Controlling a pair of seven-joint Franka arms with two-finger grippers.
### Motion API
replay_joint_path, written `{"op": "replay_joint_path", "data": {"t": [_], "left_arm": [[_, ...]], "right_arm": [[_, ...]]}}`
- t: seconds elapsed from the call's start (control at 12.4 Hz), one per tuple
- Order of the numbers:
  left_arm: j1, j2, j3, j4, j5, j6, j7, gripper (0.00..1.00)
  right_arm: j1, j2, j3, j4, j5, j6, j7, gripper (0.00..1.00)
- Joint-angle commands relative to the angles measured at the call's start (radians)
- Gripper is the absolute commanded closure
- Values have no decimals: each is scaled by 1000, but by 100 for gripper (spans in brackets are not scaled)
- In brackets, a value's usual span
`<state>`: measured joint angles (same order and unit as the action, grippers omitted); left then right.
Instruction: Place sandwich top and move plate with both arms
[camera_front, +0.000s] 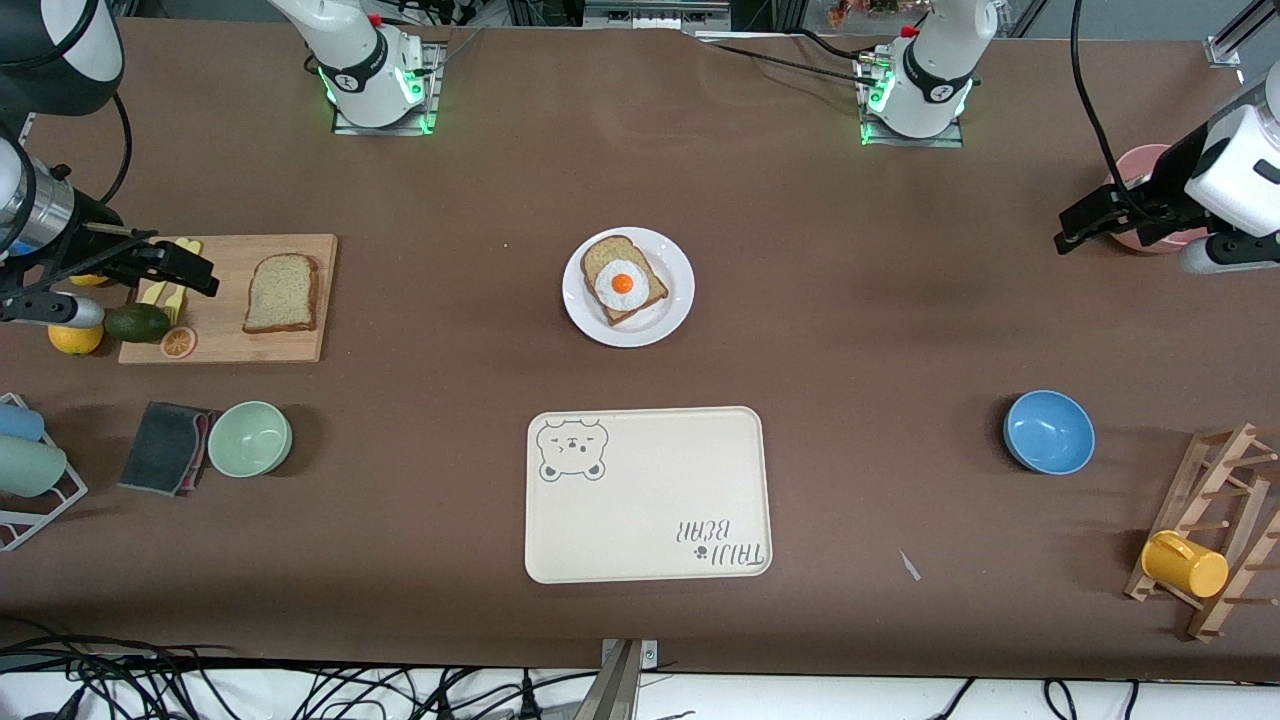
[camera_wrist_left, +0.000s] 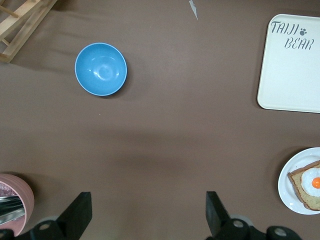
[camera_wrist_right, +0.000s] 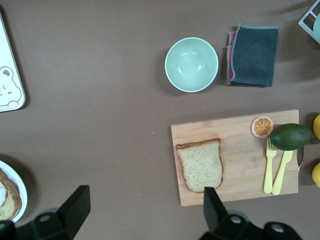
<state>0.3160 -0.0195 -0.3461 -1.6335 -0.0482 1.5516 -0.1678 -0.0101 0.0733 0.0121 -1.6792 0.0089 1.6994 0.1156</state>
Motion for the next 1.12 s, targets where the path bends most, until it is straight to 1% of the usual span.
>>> {"op": "replay_joint_path", "data": {"t": [0.0, 0.64, 0.8, 1.04], "left_arm": [[3, 7, -4, 23, 28, -22, 8, 0], [3, 7, -4, 24, 28, -22, 8, 0], [3, 7, -4, 24, 28, -22, 8, 0], [3, 7, -5, 24, 27, -22, 7, 0]], "right_arm": [[4, 2, 0, 16, -7, -6, 15, 0], [4, 2, 3, 16, -12, -9, 1, 0], [16, 2, 5, 7, -58, -15, -1, 0], [38, 2, 6, 7, -66, -14, 3, 0]]}}
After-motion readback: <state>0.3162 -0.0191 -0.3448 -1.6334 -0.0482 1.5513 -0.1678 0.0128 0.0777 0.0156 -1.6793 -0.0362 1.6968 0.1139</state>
